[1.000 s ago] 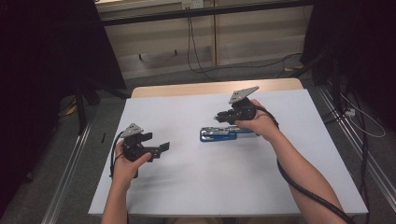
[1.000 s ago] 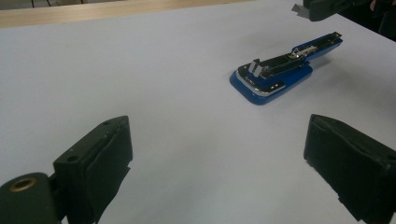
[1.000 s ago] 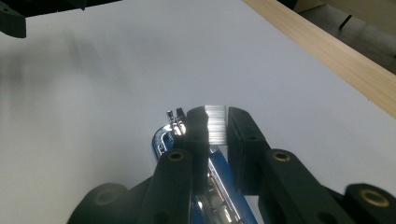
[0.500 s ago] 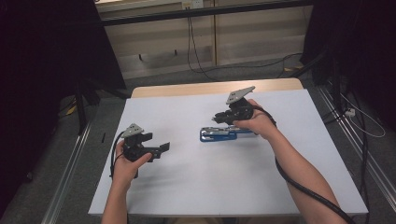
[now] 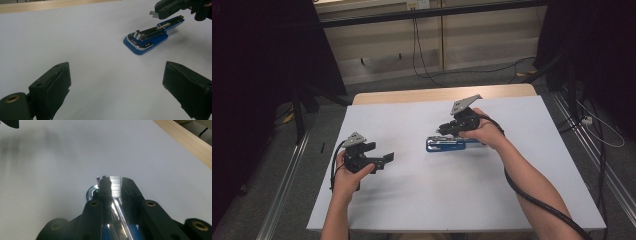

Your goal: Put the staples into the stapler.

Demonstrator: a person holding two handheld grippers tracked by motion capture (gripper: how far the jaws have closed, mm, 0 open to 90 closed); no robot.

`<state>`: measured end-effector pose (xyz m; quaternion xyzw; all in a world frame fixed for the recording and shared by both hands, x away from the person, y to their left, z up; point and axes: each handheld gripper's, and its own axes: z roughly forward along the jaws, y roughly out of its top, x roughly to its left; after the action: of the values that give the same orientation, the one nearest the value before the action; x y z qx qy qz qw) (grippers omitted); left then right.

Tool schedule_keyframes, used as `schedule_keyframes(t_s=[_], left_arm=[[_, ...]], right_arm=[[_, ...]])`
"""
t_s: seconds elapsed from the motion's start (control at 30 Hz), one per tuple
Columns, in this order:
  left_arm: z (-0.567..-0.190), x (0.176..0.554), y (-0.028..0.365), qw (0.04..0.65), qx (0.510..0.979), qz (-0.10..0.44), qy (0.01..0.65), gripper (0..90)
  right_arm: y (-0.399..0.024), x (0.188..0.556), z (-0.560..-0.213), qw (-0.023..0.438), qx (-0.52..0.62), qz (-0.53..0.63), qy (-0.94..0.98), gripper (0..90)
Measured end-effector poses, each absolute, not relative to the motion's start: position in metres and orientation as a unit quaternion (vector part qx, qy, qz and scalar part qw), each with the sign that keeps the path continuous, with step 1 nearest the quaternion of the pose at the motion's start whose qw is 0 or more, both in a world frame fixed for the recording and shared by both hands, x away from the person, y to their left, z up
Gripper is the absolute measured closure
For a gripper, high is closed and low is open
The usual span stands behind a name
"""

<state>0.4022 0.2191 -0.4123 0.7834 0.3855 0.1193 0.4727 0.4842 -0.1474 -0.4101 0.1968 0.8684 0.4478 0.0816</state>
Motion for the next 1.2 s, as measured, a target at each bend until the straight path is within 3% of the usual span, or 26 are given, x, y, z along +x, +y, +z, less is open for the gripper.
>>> schedule_keyframes(t_s=[1.2], left_arm=[[-0.413,0.403,0.221,0.467,0.786,0.119,0.388,8.1]], right_arm=[[-0.131,0.496,-0.415,0.061,0.164,0.439,0.881,79.3]])
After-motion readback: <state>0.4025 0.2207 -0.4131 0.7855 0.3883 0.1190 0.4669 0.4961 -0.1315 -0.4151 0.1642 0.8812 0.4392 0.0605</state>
